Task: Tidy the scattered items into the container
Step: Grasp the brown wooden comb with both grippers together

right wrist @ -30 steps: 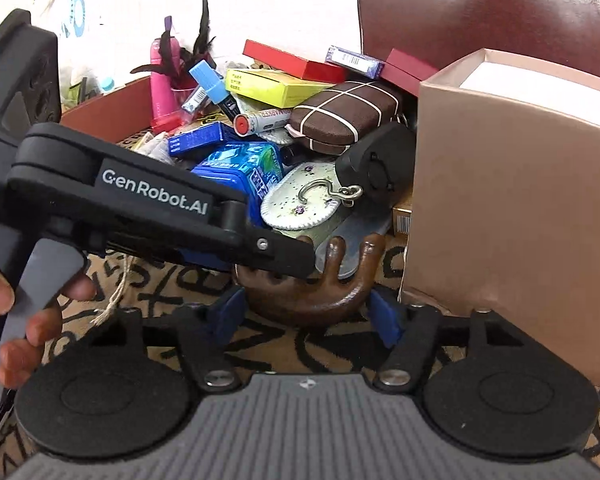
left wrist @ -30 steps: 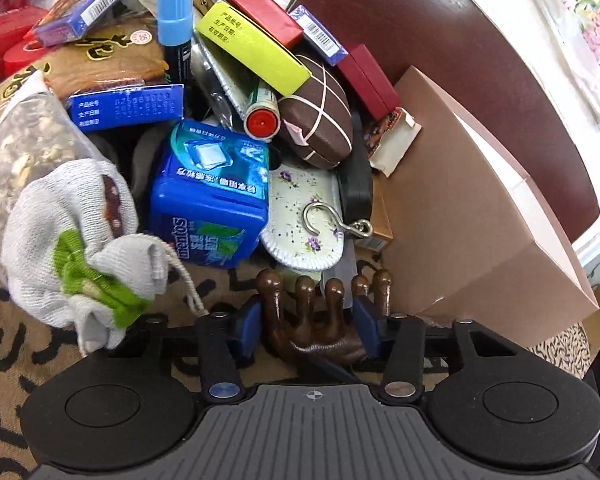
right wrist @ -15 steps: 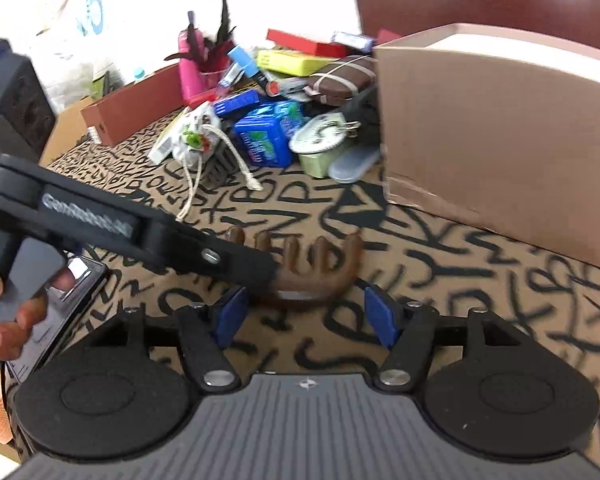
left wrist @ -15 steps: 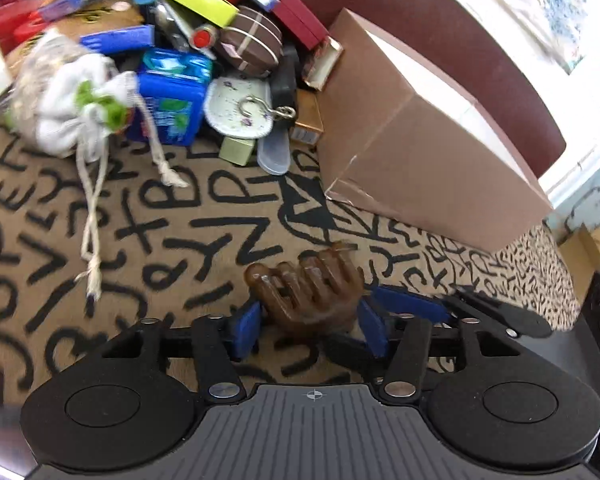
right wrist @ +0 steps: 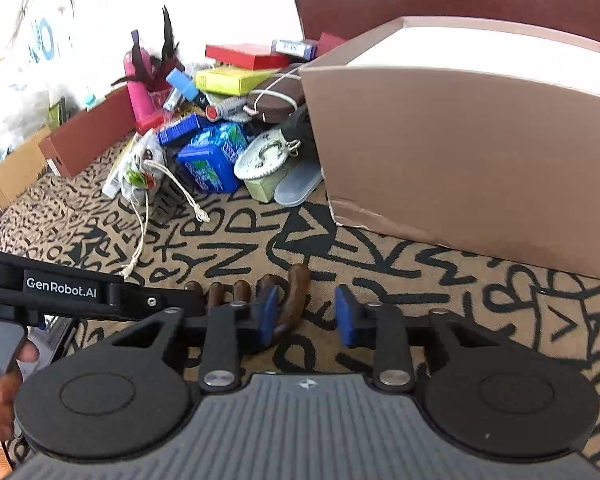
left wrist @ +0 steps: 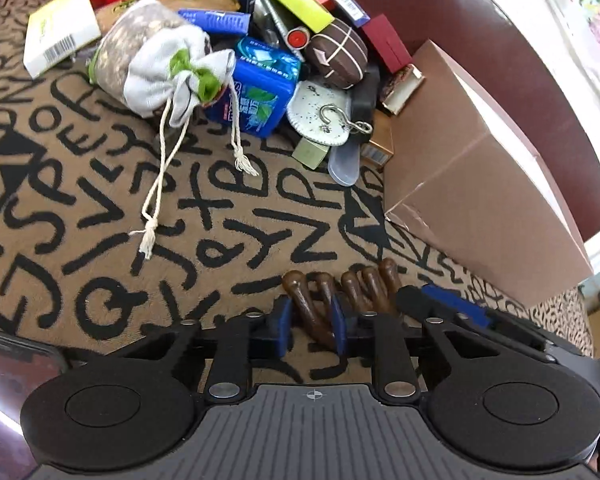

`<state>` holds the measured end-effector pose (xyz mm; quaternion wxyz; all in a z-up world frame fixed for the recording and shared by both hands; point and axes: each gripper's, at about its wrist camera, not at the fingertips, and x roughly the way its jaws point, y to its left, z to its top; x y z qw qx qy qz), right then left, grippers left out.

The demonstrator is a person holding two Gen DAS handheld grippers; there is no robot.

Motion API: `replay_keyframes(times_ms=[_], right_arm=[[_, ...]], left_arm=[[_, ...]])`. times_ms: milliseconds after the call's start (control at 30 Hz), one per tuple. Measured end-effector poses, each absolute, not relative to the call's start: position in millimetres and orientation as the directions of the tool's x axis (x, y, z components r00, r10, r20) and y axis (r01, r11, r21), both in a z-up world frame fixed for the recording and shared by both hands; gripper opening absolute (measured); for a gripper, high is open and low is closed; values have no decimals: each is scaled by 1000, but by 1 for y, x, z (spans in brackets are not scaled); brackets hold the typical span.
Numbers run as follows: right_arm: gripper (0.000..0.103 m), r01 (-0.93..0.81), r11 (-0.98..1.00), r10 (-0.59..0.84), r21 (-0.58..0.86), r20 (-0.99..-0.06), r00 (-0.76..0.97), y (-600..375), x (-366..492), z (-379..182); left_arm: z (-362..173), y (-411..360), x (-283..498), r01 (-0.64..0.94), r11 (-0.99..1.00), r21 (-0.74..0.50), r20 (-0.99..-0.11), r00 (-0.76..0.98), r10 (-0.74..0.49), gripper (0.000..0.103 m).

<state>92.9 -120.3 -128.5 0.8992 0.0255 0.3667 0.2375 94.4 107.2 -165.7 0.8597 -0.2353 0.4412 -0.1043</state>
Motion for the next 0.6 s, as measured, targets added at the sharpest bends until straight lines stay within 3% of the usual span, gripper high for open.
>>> replay_keyframes(times_ms=[67, 167, 300, 600], right_arm=[[23, -404, 890, 433, 209, -665, 609, -116, 97, -130], [17, -394, 895, 421, 209, -690, 589, -112, 104, -131], [16, -391, 903, 392, 178, -713, 582, -106, 109, -130], [17, -361, 915, 368, 179, -736, 569, -106, 107, -128]], left_arm=[[-166, 107, 98, -32, 872, -488, -715, 588, -379, 18], [-165, 105, 104, -25, 881, -472, -723, 582, -371, 20], [-162, 99, 108, -3, 899, -438, -731, 583, -354, 28], [-161, 90, 108, 34, 917, -397, -745, 572, -344, 27]])
